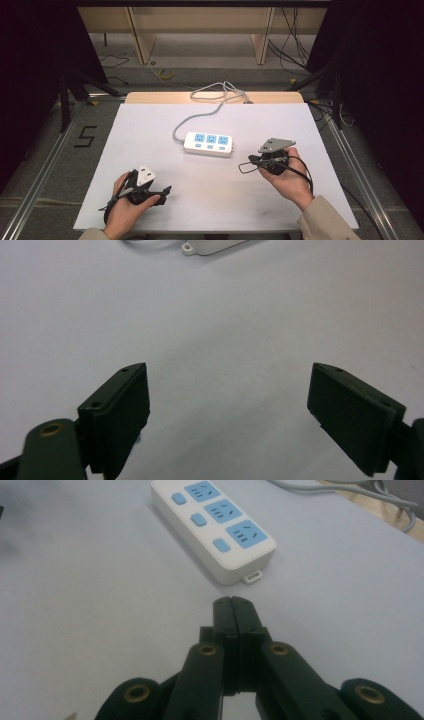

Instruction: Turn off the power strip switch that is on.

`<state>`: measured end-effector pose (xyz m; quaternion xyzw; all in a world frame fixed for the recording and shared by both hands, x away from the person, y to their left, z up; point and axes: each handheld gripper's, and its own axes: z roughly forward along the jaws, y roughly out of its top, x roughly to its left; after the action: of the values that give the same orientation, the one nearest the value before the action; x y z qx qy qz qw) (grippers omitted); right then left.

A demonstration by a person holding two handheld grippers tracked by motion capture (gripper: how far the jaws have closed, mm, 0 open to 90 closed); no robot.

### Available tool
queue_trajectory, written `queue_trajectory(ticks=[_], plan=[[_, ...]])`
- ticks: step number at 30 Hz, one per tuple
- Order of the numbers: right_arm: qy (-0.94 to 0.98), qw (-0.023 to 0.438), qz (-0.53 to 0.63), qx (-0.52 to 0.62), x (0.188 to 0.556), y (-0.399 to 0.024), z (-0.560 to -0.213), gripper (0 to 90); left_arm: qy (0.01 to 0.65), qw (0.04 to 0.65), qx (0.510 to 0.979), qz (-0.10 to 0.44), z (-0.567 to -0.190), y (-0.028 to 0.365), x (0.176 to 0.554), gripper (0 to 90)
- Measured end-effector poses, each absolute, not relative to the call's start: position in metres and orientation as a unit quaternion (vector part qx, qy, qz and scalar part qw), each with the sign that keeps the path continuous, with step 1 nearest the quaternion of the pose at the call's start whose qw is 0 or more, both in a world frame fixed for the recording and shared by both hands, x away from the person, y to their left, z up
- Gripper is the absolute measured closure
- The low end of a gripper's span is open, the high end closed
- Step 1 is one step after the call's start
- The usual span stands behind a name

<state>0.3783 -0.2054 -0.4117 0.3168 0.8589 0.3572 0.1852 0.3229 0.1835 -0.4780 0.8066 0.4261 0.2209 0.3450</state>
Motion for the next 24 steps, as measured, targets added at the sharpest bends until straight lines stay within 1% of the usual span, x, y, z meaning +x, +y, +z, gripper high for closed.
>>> queue_trajectory(ticks=[24], plan=[[0.865, 0.180, 0.354, 0.308, 0.395, -0.187, -0.405, 90.0, 0.425, 0.346, 0.807, 0.222, -0.478, 0.183, 0.323, 16.9]])
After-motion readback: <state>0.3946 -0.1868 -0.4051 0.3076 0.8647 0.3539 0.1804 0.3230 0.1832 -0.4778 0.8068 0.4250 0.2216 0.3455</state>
